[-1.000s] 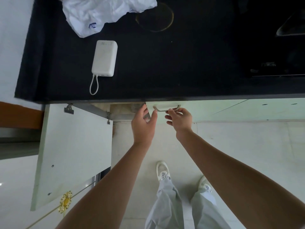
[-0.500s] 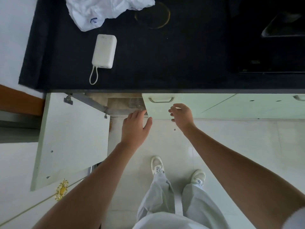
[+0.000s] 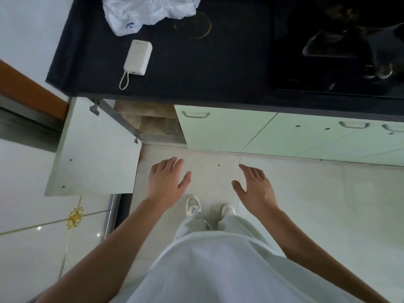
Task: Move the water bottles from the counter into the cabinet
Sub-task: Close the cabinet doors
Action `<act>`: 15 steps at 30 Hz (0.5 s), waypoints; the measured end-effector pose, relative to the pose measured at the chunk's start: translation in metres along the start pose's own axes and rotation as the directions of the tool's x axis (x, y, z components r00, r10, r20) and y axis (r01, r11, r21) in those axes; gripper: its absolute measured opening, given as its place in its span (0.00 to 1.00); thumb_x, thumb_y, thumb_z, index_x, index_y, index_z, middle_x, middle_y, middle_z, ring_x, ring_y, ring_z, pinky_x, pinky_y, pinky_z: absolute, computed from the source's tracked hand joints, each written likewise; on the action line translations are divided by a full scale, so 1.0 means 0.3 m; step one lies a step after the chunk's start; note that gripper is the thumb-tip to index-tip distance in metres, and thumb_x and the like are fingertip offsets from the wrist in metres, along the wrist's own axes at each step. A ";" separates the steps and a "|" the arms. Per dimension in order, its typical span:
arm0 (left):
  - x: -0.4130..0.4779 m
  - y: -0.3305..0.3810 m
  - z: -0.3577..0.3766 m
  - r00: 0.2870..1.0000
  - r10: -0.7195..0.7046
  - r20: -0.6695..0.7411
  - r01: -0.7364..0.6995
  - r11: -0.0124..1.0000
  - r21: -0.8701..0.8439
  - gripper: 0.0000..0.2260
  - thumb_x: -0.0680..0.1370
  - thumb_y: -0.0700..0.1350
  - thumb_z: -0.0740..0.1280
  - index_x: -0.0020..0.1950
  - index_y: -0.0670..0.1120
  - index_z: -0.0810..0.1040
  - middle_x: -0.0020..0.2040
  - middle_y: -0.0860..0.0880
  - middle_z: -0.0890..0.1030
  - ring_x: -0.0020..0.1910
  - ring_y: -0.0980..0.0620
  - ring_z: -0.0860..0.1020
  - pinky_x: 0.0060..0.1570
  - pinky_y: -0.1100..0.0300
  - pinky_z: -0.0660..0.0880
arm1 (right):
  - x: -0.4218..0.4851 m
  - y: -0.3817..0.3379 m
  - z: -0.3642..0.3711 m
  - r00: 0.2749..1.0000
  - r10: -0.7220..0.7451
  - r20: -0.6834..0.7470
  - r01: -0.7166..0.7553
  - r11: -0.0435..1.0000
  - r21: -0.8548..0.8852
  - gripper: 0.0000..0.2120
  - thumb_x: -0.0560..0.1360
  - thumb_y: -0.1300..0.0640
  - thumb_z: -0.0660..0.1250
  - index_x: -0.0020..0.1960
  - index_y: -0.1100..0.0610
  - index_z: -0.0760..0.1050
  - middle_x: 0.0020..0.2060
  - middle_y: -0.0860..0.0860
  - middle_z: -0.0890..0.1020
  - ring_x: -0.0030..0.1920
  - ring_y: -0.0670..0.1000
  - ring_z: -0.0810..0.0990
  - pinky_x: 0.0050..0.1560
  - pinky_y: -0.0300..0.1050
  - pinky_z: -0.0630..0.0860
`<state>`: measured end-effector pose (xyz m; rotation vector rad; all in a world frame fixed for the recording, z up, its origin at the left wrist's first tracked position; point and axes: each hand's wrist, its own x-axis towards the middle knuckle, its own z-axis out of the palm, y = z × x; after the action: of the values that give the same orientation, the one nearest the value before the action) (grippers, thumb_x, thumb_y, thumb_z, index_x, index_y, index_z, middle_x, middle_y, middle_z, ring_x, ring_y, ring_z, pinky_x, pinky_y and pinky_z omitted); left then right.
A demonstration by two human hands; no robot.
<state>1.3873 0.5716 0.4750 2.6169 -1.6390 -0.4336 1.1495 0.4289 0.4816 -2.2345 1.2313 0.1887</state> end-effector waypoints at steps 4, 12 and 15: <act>-0.146 0.089 -0.021 0.996 -0.085 -0.034 0.085 0.996 0.002 0.26 0.81 0.60 0.53 0.66 0.44 0.77 0.66 0.43 0.79 0.63 0.40 0.78 0.60 0.45 0.73 | -0.086 0.039 -0.040 0.993 -0.119 0.018 0.120 0.991 -0.057 0.28 0.80 0.44 0.61 0.76 0.55 0.65 0.71 0.50 0.72 0.73 0.54 0.65 0.71 0.51 0.66; -0.482 0.146 -0.042 0.913 -0.365 -0.181 0.354 0.931 -0.089 0.23 0.82 0.59 0.55 0.65 0.45 0.78 0.63 0.47 0.81 0.61 0.44 0.80 0.61 0.47 0.75 | -0.120 -0.097 -0.024 0.884 -0.444 0.147 0.462 0.879 -0.118 0.28 0.80 0.43 0.60 0.76 0.55 0.64 0.72 0.50 0.71 0.72 0.53 0.66 0.71 0.50 0.65; -0.626 0.121 -0.033 0.832 -0.508 -0.222 0.493 0.861 -0.125 0.24 0.82 0.60 0.55 0.64 0.46 0.79 0.62 0.47 0.82 0.60 0.43 0.80 0.59 0.47 0.76 | -0.129 -0.227 0.014 0.788 -0.584 0.197 0.612 0.780 -0.135 0.28 0.80 0.43 0.61 0.76 0.56 0.65 0.72 0.51 0.72 0.72 0.52 0.67 0.71 0.50 0.66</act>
<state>1.2810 0.7203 0.5320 2.8856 -0.8365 -0.1447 1.1835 0.4873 0.5212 -2.6080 0.3825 0.2173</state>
